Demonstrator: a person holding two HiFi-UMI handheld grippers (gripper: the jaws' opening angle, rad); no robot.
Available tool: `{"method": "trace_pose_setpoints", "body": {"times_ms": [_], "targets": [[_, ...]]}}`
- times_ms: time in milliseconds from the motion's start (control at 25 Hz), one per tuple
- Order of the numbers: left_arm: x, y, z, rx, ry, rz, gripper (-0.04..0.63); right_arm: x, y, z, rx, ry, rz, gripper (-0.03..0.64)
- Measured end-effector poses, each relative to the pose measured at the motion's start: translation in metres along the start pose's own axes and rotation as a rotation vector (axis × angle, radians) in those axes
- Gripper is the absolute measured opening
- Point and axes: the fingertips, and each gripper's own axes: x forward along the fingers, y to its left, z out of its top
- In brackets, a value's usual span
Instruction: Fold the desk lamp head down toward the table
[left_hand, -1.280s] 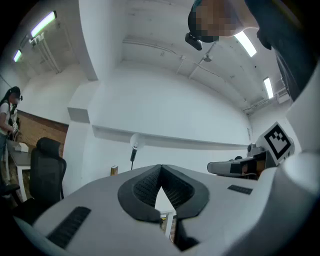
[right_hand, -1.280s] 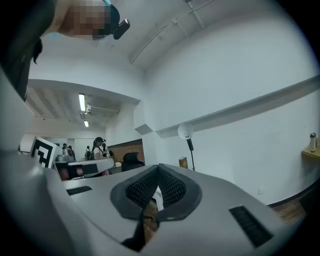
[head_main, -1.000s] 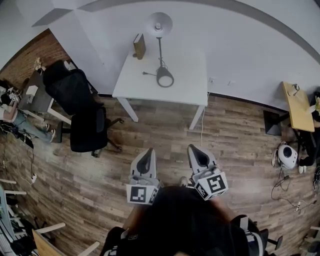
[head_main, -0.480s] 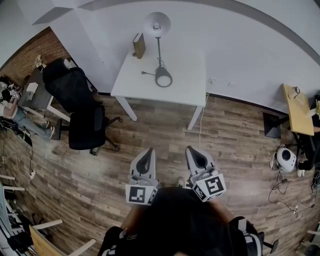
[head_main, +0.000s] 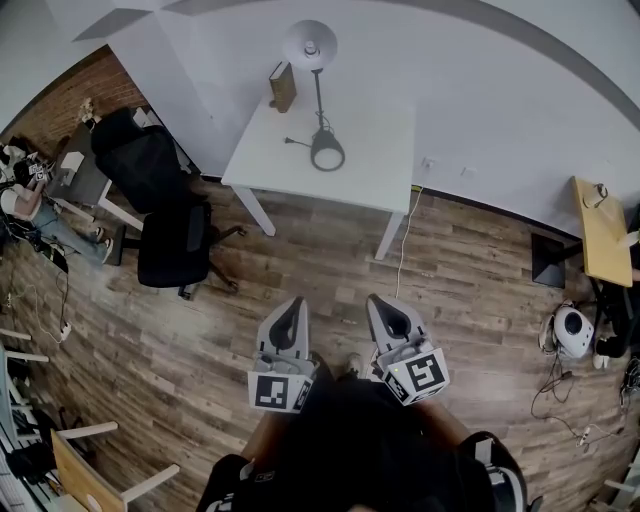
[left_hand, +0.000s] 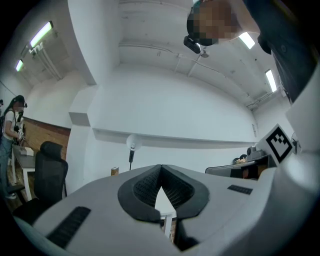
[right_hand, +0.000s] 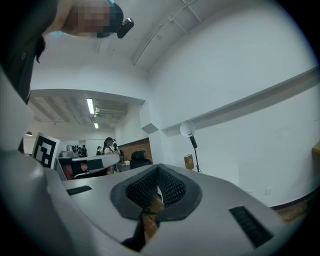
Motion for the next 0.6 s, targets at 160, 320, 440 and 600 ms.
{"method": "trace_pose_setpoints", "body": {"times_ms": [160,320,440,600], "targets": [[0.005,-0.007,-0.004,-0.009,0.004,0.005,0.023,0.002,-0.006,-0.003,0.004,0.006,0.018,0.011],[0.019,-0.004,-0.009,-0.020,0.008,0.002,0.023,0.014,-0.018,-0.004,0.009,0.010,0.017,0.011],[0.031,0.006,-0.016,-0.016,0.017,-0.005,0.023,0.031,-0.024,-0.006,0.010,0.008,0.014,0.011],[0.054,0.028,-0.018,-0.026,0.016,-0.011,0.023,0.059,-0.032,-0.007,0.006,0.015,0.006,0.011]]}}
